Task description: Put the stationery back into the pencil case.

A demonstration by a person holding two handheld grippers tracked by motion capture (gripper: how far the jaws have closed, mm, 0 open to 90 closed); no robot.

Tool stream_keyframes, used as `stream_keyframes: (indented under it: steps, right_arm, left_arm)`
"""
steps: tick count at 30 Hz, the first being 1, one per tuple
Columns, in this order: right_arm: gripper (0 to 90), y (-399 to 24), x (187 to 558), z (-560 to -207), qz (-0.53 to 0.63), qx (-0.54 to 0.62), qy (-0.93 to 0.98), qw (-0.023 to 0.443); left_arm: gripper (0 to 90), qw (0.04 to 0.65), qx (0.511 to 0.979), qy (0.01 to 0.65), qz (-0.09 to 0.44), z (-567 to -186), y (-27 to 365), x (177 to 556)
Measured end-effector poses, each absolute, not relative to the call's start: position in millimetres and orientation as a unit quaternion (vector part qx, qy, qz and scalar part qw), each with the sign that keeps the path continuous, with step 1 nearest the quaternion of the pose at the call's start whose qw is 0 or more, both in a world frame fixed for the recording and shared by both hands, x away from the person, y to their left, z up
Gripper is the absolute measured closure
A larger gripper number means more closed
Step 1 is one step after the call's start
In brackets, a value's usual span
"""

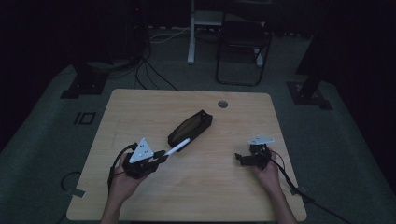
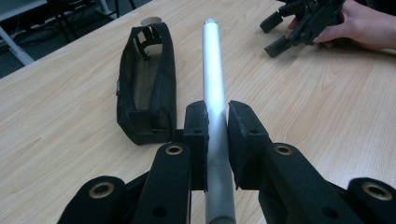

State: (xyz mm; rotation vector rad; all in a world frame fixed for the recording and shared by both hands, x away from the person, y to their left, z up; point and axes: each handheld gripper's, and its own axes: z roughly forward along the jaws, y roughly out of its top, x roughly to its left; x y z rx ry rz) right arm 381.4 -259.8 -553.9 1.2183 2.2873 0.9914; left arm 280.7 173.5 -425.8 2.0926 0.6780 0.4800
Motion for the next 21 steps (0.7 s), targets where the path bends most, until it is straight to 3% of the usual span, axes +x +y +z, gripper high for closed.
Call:
stream_keyframes:
  steps: [21]
  right_arm:
    - [12.8,-259.8,381.4,-553.9,0.351,0.432,0.811,0.182]
  left_arm:
    - [78.8,0.438,0.833,0.275,0.196,-417.2,174.6,287.1]
